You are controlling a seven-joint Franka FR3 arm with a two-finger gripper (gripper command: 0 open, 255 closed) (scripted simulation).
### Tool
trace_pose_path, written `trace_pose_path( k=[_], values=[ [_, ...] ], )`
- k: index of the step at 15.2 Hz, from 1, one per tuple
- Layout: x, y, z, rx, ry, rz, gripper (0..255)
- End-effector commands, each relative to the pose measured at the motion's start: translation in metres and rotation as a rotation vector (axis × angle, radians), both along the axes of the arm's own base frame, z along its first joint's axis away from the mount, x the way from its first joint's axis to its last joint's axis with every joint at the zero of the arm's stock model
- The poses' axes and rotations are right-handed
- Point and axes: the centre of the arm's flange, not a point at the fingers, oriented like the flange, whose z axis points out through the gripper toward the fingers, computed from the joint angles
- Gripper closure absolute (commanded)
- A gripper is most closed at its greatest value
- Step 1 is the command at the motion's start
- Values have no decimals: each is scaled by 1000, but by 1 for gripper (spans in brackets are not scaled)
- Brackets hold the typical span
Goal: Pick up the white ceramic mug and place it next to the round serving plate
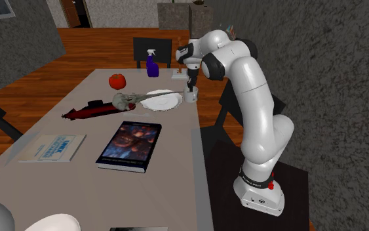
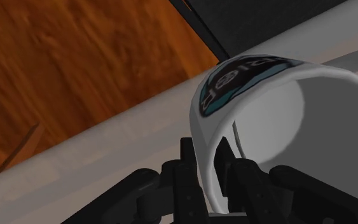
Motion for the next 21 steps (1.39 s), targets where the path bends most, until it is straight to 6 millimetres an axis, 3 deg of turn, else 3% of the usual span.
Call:
trace_pose_path(
  k=[1, 7, 8, 13, 17, 21],
  values=[
    [0, 0, -2, -1, -1, -1, 255],
    [0, 0, -2, -1, -1, -1, 255],
    [0, 0, -2, -1, -1, -1, 0],
    [0, 0, -2, -1, -1, -1, 0],
    [-1, -3, 48, -1, -1, -1, 0],
    [-1, -3, 48, -1, -1, -1, 0]
  ],
)
